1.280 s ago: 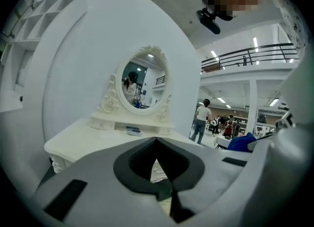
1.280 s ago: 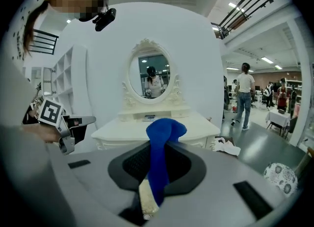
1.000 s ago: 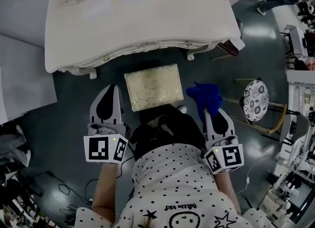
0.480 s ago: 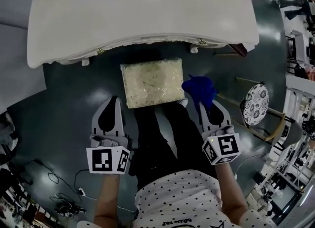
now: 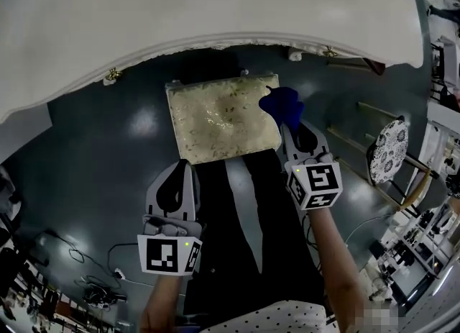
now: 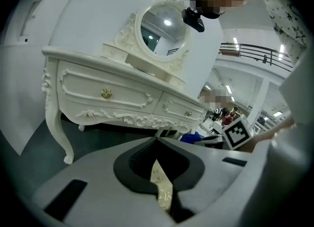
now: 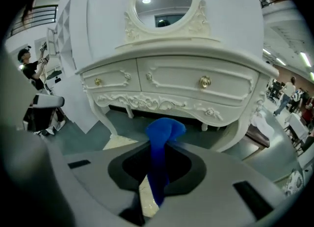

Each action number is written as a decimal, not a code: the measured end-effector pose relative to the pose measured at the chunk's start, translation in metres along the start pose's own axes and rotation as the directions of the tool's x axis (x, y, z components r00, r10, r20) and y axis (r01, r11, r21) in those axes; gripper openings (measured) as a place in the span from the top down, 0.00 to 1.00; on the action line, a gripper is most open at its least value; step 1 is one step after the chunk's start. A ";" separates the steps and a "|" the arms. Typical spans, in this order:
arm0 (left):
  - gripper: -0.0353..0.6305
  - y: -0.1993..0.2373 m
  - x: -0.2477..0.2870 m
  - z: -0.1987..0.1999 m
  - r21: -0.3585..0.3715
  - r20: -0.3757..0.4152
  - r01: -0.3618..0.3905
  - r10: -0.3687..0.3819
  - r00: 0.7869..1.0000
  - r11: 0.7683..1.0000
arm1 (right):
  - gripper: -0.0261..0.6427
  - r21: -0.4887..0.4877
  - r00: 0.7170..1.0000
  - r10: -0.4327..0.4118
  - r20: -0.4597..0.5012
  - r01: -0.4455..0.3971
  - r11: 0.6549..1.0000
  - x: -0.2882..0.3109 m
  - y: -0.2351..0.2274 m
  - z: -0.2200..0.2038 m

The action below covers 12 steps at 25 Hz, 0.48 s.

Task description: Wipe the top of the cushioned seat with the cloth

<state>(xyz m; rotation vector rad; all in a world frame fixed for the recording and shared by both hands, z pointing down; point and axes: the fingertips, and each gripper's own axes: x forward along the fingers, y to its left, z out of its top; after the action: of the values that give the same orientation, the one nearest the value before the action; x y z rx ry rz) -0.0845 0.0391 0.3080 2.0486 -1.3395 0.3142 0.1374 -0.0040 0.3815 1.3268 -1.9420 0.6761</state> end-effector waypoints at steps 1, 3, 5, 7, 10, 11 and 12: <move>0.95 -0.003 0.007 -0.008 -0.009 -0.013 0.011 -0.011 1.000 1.000 | 0.87 -0.004 1.000 0.004 -0.010 -0.004 1.000 0.013 -0.004 -0.008; 0.95 -0.011 0.020 -0.020 -0.018 -0.031 0.044 -0.044 0.999 0.999 | 0.87 -0.019 1.000 0.008 -0.029 -0.008 1.000 0.038 -0.012 -0.023; 0.95 -0.017 0.031 -0.028 -0.018 -0.036 0.069 -0.069 0.997 0.997 | 0.87 -0.032 0.999 0.007 -0.038 -0.008 0.999 0.062 -0.018 -0.036; 0.95 -0.020 0.040 -0.033 -0.024 -0.038 0.074 -0.075 0.996 0.997 | 0.87 -0.037 0.999 -0.003 -0.039 0.001 0.999 0.085 -0.023 -0.044; 0.95 -0.028 0.045 -0.041 -0.039 -0.051 0.088 -0.090 0.995 0.995 | 0.87 -0.025 0.998 -0.048 -0.043 0.047 0.999 0.113 -0.039 -0.053; 0.95 -0.031 0.046 -0.043 -0.047 -0.056 0.093 -0.095 0.994 0.995 | 0.87 -0.018 0.997 -0.069 -0.047 0.068 0.998 0.121 -0.045 -0.057; 0.95 -0.033 0.046 -0.045 -0.056 -0.061 0.095 -0.099 0.993 0.994 | 0.87 -0.010 0.995 -0.088 -0.053 0.088 0.996 0.128 -0.051 -0.060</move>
<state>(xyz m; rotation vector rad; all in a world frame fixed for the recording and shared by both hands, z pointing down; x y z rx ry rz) -0.0276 0.0429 0.3529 2.0350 -1.1933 0.2958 0.1680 -0.0518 0.5208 1.3673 -1.8308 0.6538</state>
